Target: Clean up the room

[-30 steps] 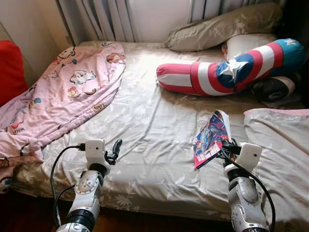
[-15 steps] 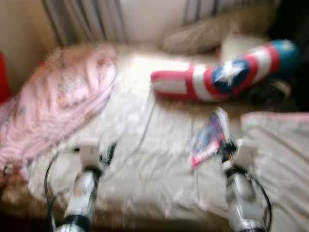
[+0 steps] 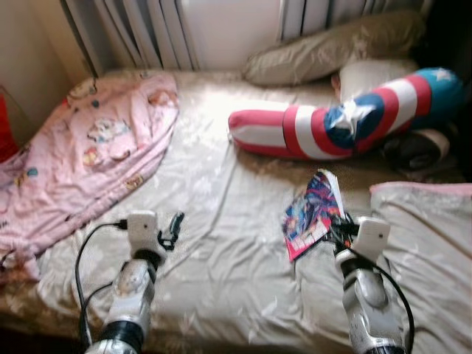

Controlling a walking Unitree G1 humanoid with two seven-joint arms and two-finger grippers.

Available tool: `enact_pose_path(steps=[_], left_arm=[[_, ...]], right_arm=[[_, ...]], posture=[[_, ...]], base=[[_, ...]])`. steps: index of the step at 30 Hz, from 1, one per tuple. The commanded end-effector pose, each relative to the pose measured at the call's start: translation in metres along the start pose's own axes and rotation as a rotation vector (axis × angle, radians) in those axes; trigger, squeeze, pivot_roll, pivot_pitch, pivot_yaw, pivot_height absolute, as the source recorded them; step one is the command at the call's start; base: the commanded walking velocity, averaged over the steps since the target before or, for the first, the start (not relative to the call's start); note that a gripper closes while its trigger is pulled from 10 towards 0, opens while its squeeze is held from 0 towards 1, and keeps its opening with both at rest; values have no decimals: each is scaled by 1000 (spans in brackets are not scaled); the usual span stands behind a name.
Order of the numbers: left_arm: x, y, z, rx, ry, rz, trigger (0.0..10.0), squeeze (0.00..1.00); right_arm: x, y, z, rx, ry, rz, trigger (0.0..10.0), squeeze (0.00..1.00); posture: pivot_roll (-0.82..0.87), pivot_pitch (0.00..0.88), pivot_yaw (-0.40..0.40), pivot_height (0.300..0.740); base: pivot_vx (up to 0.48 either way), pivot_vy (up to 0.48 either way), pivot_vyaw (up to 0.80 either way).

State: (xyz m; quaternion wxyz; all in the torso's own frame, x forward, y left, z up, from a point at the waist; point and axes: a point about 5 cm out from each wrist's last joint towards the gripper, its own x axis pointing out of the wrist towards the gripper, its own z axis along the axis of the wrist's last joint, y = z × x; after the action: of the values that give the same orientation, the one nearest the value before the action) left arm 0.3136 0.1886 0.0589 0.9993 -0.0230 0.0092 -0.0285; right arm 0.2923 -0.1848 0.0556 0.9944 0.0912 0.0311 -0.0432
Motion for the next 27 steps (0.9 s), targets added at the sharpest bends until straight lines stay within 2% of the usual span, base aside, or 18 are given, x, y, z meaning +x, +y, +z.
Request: enact_pose_path(steps=[1, 11, 13, 17, 20, 23, 27], left_arm=[[1, 2, 4, -1, -20, 5, 10000, 0], [3, 4, 12, -15, -59, 17, 10000, 0], [3, 7, 13, -14, -65, 27, 10000, 0], [2, 8, 13, -14, -65, 30, 10000, 0], [2, 7, 13, -15, -65, 30, 10000, 0], [3, 6, 13, -16, -65, 28, 10000, 0], [2, 6, 13, -18, -62, 25, 10000, 0]], right_arm=[[3, 3, 11, 5, -48, 24, 10000, 0], [3, 11, 9, -54, -34, 91, 10000, 0], [2, 17, 7, -72, -29, 140, 10000, 0], [2, 24, 8, -28, -30, 200, 10000, 0], [3, 25, 8, 11, -23, 201, 10000, 0], [6, 24, 7, -33, 1, 200, 10000, 0], [5, 26, 8, -48, 3, 233, 10000, 0]], posture=[[12, 64, 42, 740], [1, 49, 46, 740], [3, 42, 47, 740], [0, 34, 47, 740], [0, 32, 47, 740], [1, 35, 46, 740], [-1, 40, 47, 715]], base=[[0, 0, 0], [0, 0, 0], [0, 0, 0], [0, 0, 0], [0, 0, 0], [0, 0, 0], [0, 0, 0]])
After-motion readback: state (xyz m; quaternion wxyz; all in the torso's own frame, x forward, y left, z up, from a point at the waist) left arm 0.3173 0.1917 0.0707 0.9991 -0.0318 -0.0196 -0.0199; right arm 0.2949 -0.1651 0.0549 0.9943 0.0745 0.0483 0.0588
